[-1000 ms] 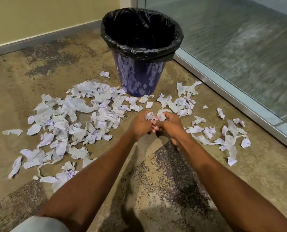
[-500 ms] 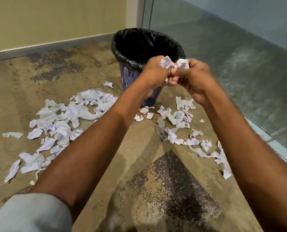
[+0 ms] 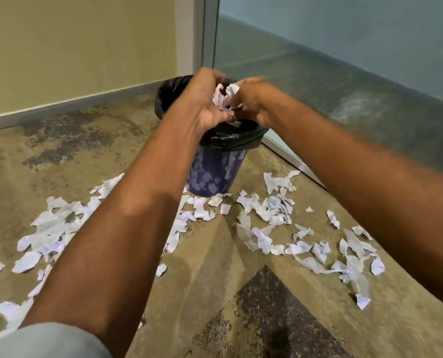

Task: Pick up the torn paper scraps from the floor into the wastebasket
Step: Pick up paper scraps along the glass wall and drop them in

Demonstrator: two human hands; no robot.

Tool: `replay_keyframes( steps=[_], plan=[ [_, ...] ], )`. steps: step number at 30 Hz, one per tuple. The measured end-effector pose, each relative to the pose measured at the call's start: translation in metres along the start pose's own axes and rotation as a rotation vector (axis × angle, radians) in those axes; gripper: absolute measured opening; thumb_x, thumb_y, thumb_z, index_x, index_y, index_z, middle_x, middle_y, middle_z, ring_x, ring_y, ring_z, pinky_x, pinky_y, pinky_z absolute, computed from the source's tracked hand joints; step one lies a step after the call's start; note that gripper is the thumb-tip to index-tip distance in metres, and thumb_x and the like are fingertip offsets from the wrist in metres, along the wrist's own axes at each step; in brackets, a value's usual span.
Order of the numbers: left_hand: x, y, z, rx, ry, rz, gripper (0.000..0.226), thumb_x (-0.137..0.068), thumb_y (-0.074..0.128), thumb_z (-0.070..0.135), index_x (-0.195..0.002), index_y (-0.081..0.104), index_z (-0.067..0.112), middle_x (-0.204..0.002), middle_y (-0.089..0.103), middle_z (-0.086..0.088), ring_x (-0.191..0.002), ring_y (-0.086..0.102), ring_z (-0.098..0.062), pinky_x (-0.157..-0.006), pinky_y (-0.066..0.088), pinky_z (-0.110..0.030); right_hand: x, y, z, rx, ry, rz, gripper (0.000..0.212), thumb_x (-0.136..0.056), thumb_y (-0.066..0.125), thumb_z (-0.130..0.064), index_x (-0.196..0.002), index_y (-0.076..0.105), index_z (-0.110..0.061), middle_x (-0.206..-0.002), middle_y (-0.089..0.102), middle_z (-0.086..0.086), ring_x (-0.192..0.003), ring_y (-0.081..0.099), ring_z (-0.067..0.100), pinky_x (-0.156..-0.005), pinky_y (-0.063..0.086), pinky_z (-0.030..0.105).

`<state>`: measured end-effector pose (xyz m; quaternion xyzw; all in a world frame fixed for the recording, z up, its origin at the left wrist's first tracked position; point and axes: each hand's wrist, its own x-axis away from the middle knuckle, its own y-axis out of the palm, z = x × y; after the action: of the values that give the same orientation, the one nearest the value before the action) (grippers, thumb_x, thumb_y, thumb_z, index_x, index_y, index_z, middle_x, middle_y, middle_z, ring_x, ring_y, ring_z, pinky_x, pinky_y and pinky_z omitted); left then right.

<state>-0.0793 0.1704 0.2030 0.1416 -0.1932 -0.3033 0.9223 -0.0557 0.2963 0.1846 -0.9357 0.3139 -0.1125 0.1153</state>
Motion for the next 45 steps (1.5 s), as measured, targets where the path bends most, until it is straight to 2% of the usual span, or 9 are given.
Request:
replay_keyframes(
  steps=[9, 13, 18, 22, 26, 34, 37, 40, 45],
  plan=[
    [-0.022, 0.015, -0.013, 0.093, -0.007, -0.039, 0.030, -0.105, 0.055, 0.032, -0.085, 0.059, 0.010, -0.053, 0.068, -0.008, -0.068, 0.066, -0.026, -0.082, 0.054, -0.041, -0.005, -0.015, 0.012, -0.008, -0.047, 0.053, 0.019, -0.099, 0.061, 0.002, -0.090, 0.067, -0.014, -0.087, 0.069, 0.009, -0.067, 0.064, 0.018, -0.057, 0.063, 0.030],
    [-0.029, 0.027, -0.031, 0.028, 0.113, -0.111, 0.008, -0.104, 0.056, 0.024, -0.104, 0.061, 0.018, -0.106, 0.073, -0.009, -0.108, 0.066, -0.023, -0.092, 0.052, -0.038, 0.003, -0.037, 0.020, -0.033, -0.102, 0.071, 0.020, -0.094, 0.063, 0.009, -0.087, 0.070, -0.009, -0.084, 0.070, 0.017, -0.061, 0.062, 0.021, -0.062, 0.063, 0.036],
    [-0.017, 0.050, -0.062, -0.146, 0.229, -0.053, 0.013, -0.099, 0.062, 0.020, -0.109, 0.069, 0.022, -0.111, 0.072, -0.002, -0.113, 0.068, -0.019, -0.101, 0.057, -0.038, 0.031, -0.090, 0.041, 0.024, -0.140, 0.114, 0.019, -0.095, 0.065, 0.010, -0.088, 0.069, -0.008, -0.074, 0.068, 0.009, -0.057, 0.064, 0.016, -0.058, 0.060, 0.031],
    [-0.006, 0.067, -0.095, -0.351, 0.245, -0.063, 0.015, -0.092, 0.068, 0.022, -0.104, 0.077, 0.026, -0.096, 0.072, 0.008, -0.093, 0.066, -0.013, -0.087, 0.052, -0.034, 0.053, -0.132, 0.068, 0.040, -0.071, 0.155, 0.015, -0.094, 0.065, 0.011, -0.092, 0.070, -0.004, -0.081, 0.070, 0.015, -0.073, 0.069, 0.025, -0.061, 0.063, 0.033],
    [0.011, 0.081, -0.131, -0.464, 0.273, -0.114, 0.015, -0.096, 0.068, 0.021, -0.107, 0.077, 0.026, -0.107, 0.075, 0.006, -0.097, 0.067, -0.011, -0.090, 0.054, -0.034, 0.083, -0.167, 0.094, 0.052, 0.015, 0.139, 0.013, -0.094, 0.065, 0.011, -0.093, 0.069, -0.001, -0.084, 0.068, 0.020, -0.063, 0.067, 0.021, -0.060, 0.062, 0.032],
    [0.036, 0.077, -0.203, -0.751, 0.122, -0.138, 0.020, -0.098, 0.065, 0.014, -0.115, 0.069, 0.024, -0.100, 0.071, 0.003, -0.077, 0.060, -0.010, -0.067, 0.049, -0.028, 0.159, -0.217, 0.178, -0.001, 0.144, 0.160, 0.011, -0.092, 0.070, 0.011, -0.096, 0.074, 0.002, -0.082, 0.074, 0.015, -0.070, 0.071, 0.022, -0.064, 0.064, 0.031],
    [0.037, 0.064, -0.235, -0.905, 0.038, -0.110, 0.027, -0.094, 0.070, 0.023, -0.120, 0.068, 0.026, -0.115, 0.072, -0.004, -0.095, 0.069, -0.021, -0.082, 0.056, -0.033, 0.183, -0.225, 0.219, -0.026, 0.216, 0.187, 0.014, -0.091, 0.068, 0.014, -0.093, 0.072, 0.001, -0.079, 0.073, 0.014, -0.067, 0.070, 0.022, -0.061, 0.064, 0.031],
    [0.034, 0.045, -0.273, -1.155, -0.067, -0.124, 0.058, -0.073, 0.074, 0.046, -0.129, 0.064, 0.037, -0.132, 0.066, -0.010, -0.114, 0.067, -0.032, -0.098, 0.058, -0.043, 0.199, -0.235, 0.256, 0.081, 0.270, 0.211, 0.016, -0.089, 0.066, 0.015, -0.095, 0.073, 0.002, -0.079, 0.073, 0.015, -0.060, 0.069, 0.018, -0.059, 0.063, 0.030],
    [0.052, 0.028, -0.314, -1.412, -0.163, -0.196, 0.100, -0.071, 0.081, 0.062, -0.158, 0.037, 0.043, -0.167, 0.031, -0.015, -0.151, 0.035, -0.040, -0.120, 0.040, -0.050, 0.219, -0.241, 0.305, 0.445, 0.245, 0.191, 0.019, -0.082, 0.075, 0.001, -0.094, 0.074, -0.014, -0.086, 0.075, 0.010, -0.074, 0.069, 0.019, -0.069, 0.064, 0.041]
  ],
)
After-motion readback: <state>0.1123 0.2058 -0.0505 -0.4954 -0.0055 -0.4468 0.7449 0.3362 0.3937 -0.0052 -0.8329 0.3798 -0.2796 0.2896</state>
